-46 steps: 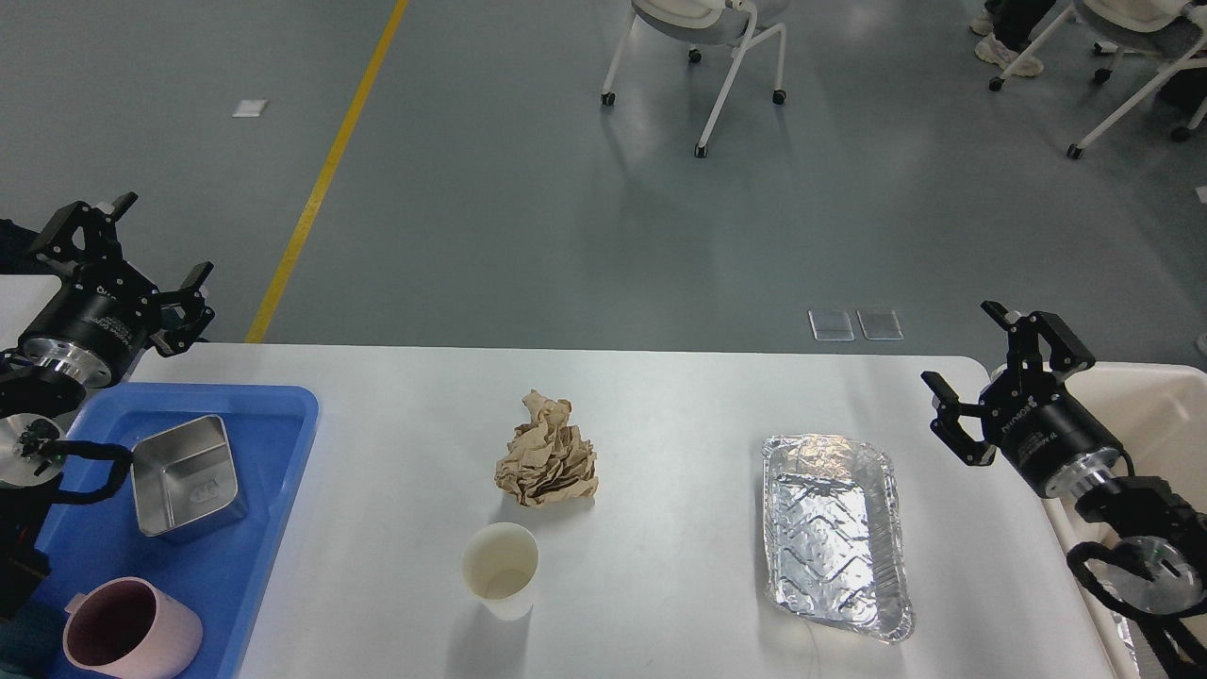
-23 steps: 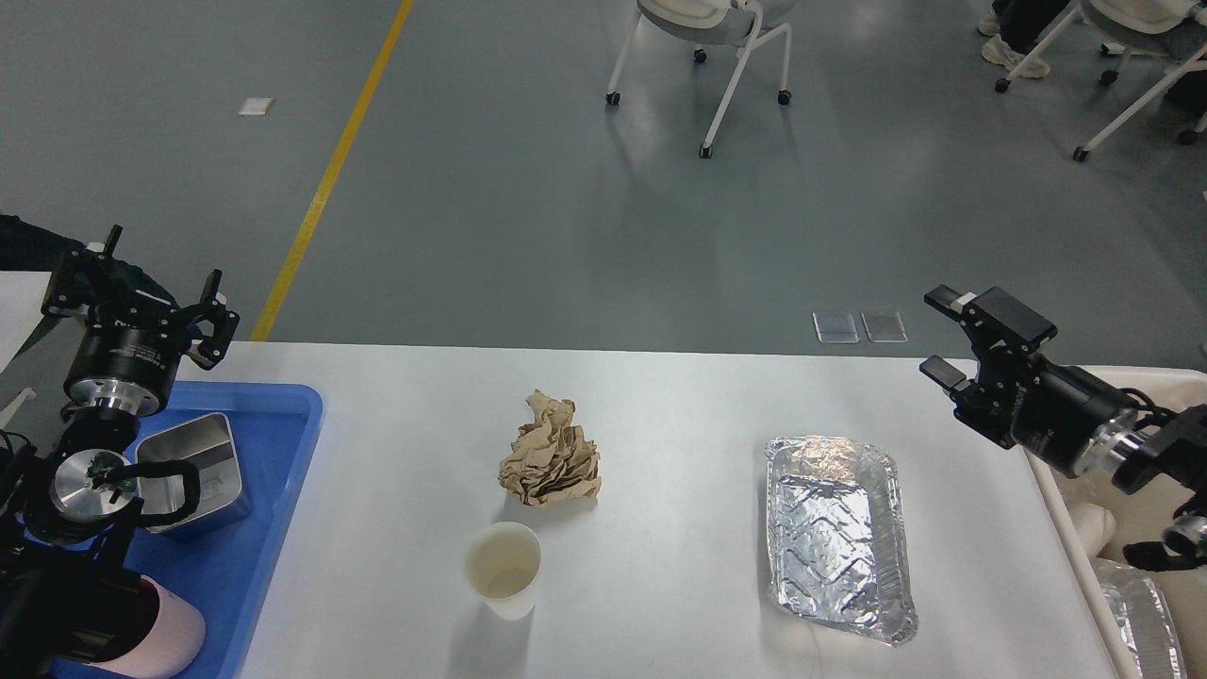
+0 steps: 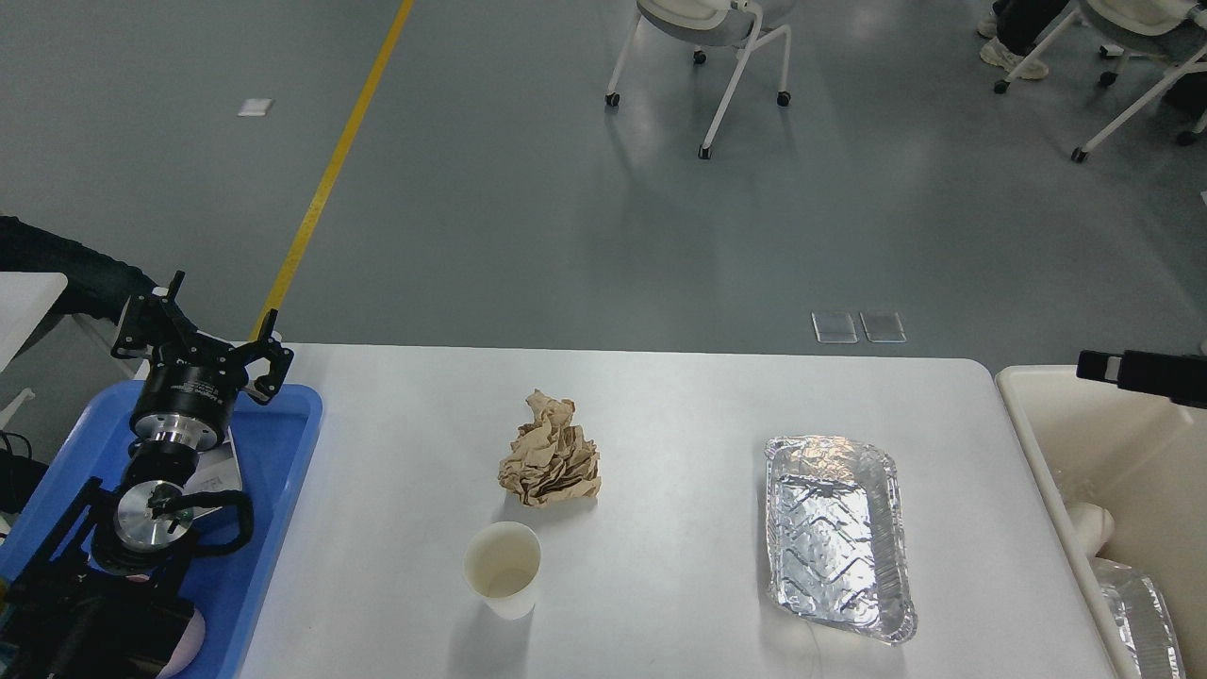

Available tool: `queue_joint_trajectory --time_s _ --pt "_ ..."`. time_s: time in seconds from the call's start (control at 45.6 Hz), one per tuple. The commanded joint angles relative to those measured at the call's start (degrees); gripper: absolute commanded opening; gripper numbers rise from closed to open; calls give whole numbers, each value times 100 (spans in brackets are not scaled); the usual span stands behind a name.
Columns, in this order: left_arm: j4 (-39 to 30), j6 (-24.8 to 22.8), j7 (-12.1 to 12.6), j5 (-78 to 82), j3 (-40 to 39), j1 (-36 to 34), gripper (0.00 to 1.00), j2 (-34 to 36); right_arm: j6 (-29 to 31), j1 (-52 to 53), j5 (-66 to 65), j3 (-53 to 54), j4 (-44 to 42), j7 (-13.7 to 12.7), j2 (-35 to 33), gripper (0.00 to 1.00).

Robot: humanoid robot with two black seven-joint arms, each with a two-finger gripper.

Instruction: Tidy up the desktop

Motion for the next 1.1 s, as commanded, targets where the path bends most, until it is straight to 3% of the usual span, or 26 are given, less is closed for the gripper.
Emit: queue_joint_trajectory --time_s 0.0,0.548,0.877,1.074 --pt "-9 9 4 1 -26 38 97 -11 370 -1 -55 -20 31 40 -125 100" --pt "-27 378 4 10 70 38 97 -29 28 -1 -1189 -29 145 32 -143 100" --pt "-27 369 -5 19 70 29 97 -20 72 -53 -1163 -231 -339 67 754 100" --pt "-18 378 30 19 105 29 97 -20 54 -18 -1163 -626 -356 -74 1211 100"
